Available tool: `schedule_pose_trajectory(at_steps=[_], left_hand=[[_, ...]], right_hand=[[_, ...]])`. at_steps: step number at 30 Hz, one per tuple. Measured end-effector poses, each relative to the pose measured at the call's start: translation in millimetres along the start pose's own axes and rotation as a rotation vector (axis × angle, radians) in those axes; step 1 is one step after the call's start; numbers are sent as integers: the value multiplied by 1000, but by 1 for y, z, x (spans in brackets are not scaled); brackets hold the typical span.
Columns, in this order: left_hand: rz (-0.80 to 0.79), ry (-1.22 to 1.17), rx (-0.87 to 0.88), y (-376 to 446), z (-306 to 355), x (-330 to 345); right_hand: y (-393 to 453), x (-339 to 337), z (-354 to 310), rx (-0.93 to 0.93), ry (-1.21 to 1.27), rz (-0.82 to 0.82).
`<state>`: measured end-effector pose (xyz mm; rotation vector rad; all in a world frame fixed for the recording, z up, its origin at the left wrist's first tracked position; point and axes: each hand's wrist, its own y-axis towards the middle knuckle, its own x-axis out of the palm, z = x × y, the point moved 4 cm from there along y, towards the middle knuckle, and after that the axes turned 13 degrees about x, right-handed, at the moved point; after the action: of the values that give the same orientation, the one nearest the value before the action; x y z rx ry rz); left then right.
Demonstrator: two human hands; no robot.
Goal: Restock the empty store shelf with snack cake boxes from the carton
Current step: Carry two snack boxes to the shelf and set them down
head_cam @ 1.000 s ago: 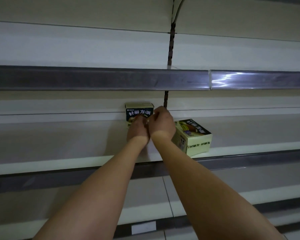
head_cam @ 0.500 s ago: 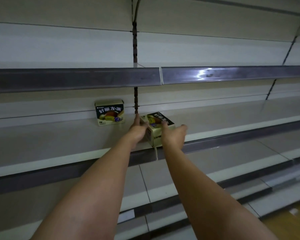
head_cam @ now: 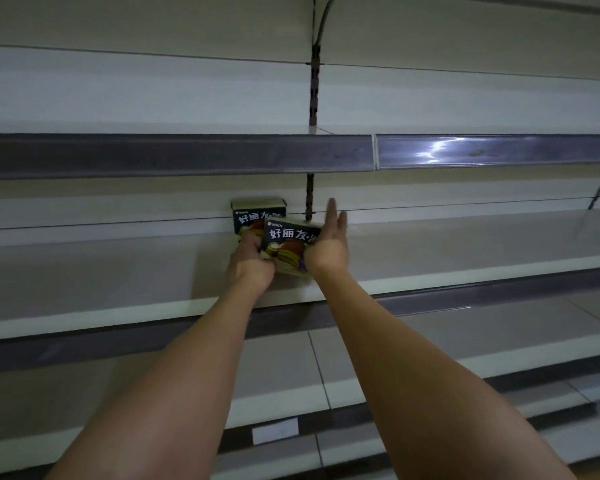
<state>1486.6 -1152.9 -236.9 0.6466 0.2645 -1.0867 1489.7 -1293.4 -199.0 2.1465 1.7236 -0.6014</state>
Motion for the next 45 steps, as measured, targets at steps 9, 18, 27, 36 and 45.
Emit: schedule_pose_trajectory(at_steps=[9,18,27,36,45], left_hand=[[-58,49,31,7,-9,-6],[-127,-71,-33,33,-32,0],[-177,-160,-75,49,-43,3],[-80,114,-71,29,-25,-23],[-277,512,24,-16,11,-37]], right_hand=[[19,19,10,97,-58,-23],[32,62,-10,89,-6,-140],[40,67,-11,43,-59,-198],[27,41,-8,-5,-290,-204],[-5,-20,10,-109,-587,-175]])
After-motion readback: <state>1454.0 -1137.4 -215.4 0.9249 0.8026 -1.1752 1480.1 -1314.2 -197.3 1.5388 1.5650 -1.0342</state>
